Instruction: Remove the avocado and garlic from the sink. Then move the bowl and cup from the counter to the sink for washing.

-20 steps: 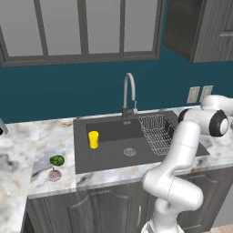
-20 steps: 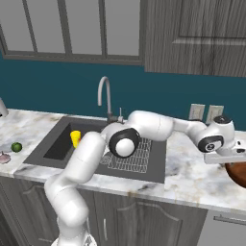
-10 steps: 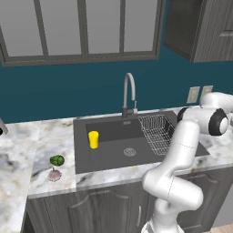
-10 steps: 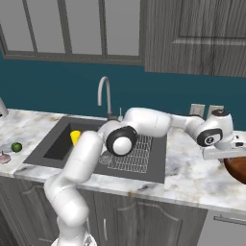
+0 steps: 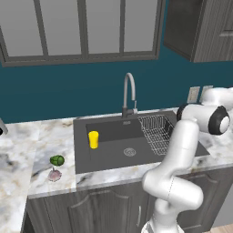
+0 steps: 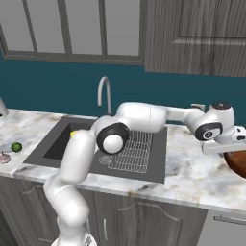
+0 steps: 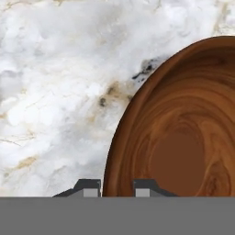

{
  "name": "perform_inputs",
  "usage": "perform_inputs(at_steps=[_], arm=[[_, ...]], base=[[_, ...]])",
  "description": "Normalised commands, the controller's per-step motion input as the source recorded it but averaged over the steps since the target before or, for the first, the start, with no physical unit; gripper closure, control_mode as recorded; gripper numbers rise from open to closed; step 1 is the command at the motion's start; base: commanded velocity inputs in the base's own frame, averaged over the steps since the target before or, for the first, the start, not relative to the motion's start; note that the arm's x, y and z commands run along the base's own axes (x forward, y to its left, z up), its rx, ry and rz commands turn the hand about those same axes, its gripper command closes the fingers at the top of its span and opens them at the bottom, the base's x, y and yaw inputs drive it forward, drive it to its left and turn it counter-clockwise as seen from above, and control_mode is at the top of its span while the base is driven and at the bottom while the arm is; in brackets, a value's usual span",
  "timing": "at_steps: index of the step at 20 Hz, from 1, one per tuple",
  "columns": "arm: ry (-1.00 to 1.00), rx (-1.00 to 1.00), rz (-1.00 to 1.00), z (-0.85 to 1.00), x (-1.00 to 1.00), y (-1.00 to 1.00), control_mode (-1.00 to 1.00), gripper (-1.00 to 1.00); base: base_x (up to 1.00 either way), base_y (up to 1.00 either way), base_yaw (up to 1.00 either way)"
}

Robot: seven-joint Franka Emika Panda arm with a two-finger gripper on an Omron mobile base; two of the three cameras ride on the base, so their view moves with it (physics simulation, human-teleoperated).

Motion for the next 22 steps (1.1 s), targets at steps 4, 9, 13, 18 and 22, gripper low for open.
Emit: perform_inputs(at_steps=[4,9,13,18,22], arm=[[0.00,-0.04,0.10,0.41,-0.18,0.26,-1.00,1.00],[0.02,-0.04,0.19,0.35,-0.23,0.34,-1.00,1.00],[0.01,-0.01,0.22,0.31,-0.25,0.36,-1.00,1.00],[0.00,0.00,0.21,0.28,-0.23,0.38,-1.00,1.00],[0.00,0.00,0.19,0.24,-0.25,0.40,-1.00,1.00]], base=[[0.00,0.00,0.00],[0.00,0.00,0.00],[0.00,0.00,0.00],[0.00,0.00,0.00],[0.00,0.00,0.00]])
